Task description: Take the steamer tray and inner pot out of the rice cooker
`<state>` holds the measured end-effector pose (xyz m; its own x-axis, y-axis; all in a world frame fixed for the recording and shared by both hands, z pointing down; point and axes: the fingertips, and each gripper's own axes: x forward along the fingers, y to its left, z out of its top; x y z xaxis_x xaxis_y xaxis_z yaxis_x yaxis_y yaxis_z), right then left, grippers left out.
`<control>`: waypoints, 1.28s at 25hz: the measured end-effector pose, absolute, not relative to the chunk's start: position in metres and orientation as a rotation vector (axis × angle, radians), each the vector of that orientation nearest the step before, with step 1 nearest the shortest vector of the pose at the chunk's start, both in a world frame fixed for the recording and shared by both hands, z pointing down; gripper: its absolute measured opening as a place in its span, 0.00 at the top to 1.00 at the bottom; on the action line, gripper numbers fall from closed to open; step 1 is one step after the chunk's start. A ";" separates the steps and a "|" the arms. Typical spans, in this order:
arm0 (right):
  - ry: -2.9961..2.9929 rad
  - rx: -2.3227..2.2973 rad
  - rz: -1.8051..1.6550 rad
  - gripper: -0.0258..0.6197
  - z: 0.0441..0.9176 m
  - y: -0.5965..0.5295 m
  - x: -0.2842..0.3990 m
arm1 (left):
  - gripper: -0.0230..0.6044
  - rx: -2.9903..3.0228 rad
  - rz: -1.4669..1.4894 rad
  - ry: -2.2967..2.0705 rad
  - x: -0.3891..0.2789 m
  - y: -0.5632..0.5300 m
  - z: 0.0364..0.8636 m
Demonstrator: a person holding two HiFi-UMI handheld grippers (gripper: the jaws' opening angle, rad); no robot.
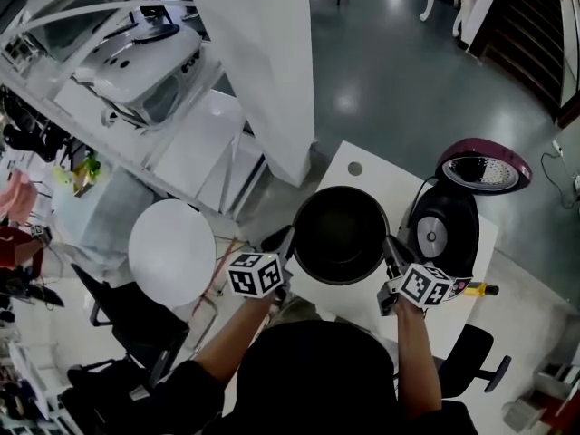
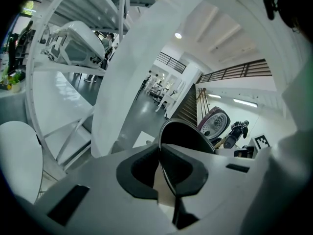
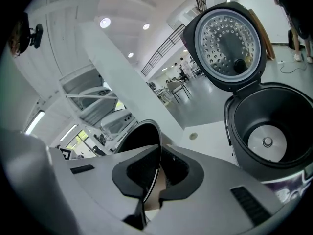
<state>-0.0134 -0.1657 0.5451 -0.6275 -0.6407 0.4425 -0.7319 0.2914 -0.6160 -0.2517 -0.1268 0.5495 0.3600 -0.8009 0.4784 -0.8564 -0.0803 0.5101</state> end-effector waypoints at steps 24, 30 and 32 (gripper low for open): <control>-2.111 1.422 1.362 0.94 0.654 -0.128 -0.018 | 0.94 1.876 0.221 -1.201 -0.260 -0.141 0.656; -2.032 1.441 1.394 0.94 0.676 -0.118 -0.012 | 0.94 1.880 0.242 -1.135 -0.252 -0.140 0.676; -2.018 1.441 1.393 0.94 0.681 -0.116 -0.012 | 0.94 1.873 0.247 -1.123 -0.252 -0.140 0.684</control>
